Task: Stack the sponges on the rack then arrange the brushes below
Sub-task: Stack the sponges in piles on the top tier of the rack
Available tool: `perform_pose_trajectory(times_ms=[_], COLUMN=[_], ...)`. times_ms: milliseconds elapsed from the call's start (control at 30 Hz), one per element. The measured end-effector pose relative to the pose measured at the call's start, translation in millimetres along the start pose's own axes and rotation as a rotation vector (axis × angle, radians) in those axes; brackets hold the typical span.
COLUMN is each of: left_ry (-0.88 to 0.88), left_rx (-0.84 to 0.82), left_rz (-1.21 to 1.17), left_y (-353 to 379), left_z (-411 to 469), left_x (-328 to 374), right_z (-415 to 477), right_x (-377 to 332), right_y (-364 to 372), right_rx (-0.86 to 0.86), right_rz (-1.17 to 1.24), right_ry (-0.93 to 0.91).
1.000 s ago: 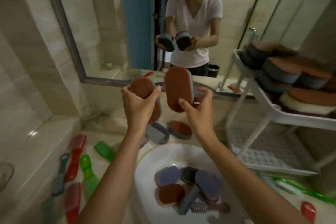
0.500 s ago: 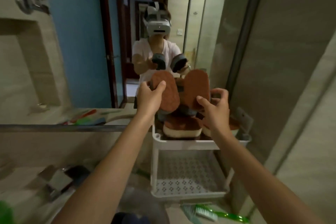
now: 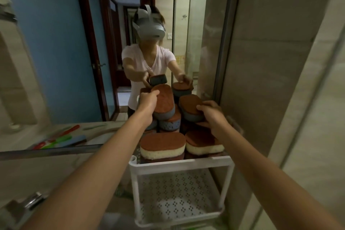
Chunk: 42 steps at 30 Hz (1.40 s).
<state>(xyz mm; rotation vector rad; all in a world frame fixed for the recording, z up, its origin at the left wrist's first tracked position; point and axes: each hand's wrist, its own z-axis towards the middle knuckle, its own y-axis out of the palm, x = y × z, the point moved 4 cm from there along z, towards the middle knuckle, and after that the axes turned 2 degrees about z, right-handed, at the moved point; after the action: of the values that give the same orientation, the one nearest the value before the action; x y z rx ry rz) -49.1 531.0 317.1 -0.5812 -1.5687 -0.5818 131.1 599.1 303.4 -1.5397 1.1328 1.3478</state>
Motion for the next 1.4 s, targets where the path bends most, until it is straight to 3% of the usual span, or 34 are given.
perform_pose_trajectory(times_ms=[267,467,567,667,767,867,1000,1133,1233,1333,1400], left_ry=[-0.035,-0.044,-0.046,0.01,0.085,0.112,0.013,-0.058,0.081,0.483,0.62], left_rx=[-0.035,-0.039,-0.047,-0.033,-0.012,-0.035,-0.132,-0.295,-0.378,-0.342,-0.371], left_rz=[-0.113,-0.141,-0.133,-0.174,-0.227,-0.279,-0.37,-0.335,-0.048,0.729,1.119], left_y=[-2,-3,-2,0,7,22,45,61,65,59,55], left_z=[6,7,5,4,-1,-9,-20,-26,-37,-39,-37], left_x=[-12,-12,-10,0,14,25,28,26,24,17,2], right_z=[0,4,5,2,-14,-33,-42,-35,-25,-12,-5], right_x=[5,1,-3,-8,-18,-33,-37,-35,-28,-15,-6], right_y=[6,6,5,2,-3,-1,4,-5,-20,-35,-39], right_rx=[-0.011,0.031,0.022,0.04,0.075,-0.047,-0.214,-0.061,0.037,0.142,0.184], right_rz=[-0.237,-0.69,-0.808,-0.791,-0.502,-0.341,-0.4,-0.496,-0.457,-0.481,-0.579], right_ry=[-0.05,-0.283,-0.301,-0.351,-0.486,-0.605,-0.654,-0.733,-0.668,-0.572,-0.511])
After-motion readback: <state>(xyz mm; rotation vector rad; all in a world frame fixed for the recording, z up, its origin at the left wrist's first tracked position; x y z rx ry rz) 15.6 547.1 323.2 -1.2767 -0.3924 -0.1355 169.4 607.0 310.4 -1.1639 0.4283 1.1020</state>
